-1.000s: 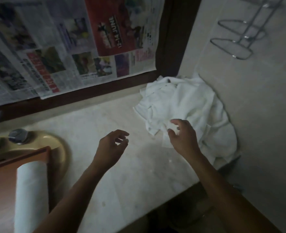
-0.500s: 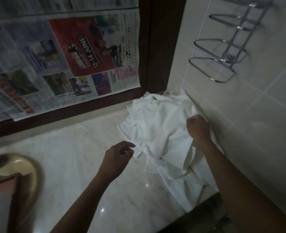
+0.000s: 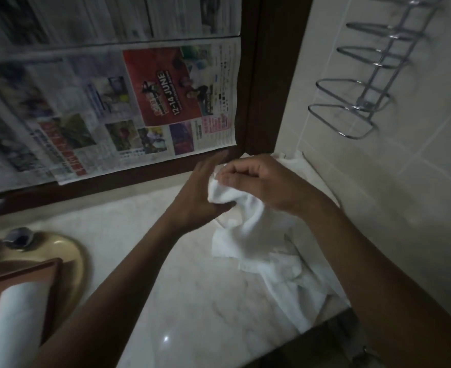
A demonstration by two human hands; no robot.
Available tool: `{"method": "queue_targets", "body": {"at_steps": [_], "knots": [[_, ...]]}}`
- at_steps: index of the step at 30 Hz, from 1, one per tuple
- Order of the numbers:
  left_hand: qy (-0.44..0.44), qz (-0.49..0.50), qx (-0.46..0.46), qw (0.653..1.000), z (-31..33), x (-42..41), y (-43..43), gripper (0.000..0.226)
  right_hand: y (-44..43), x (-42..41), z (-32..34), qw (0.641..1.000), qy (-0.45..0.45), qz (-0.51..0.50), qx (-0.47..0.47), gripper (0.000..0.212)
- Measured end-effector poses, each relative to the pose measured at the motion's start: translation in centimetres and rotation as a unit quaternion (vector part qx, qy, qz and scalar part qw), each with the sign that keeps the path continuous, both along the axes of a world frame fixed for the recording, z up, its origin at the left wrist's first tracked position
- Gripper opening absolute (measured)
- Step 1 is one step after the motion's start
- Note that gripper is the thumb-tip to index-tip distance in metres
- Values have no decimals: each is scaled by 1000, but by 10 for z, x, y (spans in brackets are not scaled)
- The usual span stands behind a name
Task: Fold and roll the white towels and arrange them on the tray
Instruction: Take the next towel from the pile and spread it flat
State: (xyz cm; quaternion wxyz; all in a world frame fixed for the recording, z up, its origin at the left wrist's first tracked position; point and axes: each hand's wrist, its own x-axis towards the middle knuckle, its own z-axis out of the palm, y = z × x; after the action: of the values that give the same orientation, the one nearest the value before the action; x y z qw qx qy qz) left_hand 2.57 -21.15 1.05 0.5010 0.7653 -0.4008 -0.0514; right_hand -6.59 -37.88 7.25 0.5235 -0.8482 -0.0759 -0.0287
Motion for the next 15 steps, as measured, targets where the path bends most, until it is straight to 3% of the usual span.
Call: {"method": "queue_targets", "body": {"at_steps": [3, 6, 9, 10, 12, 14, 15], "knots": [[96, -25, -6, 995, 25, -24, 28, 21, 24, -16, 15, 997, -28, 16, 65, 15], [142, -13, -72, 987, 37, -55, 62, 19, 37, -37, 22, 995, -28, -2, 92, 26], [150, 30, -72, 986, 48, -87, 96, 16, 55, -64, 8, 995, 31, -20, -91, 67], [150, 36, -53, 987, 51, -99, 108, 15, 64, -73, -1, 987, 55, -25, -150, 69], [175, 2, -4, 985, 49, -122, 138, 20, 85, -91, -16, 978, 97, -14, -185, 48], [229, -80, 9, 970, 46, -142, 172, 32, 108, -110, -21, 985, 113, 15, -133, 16], [260, -123, 0, 958, 44, -152, 190, 36, 119, -120, -23, 989, 111, 28, -98, 11]]}}
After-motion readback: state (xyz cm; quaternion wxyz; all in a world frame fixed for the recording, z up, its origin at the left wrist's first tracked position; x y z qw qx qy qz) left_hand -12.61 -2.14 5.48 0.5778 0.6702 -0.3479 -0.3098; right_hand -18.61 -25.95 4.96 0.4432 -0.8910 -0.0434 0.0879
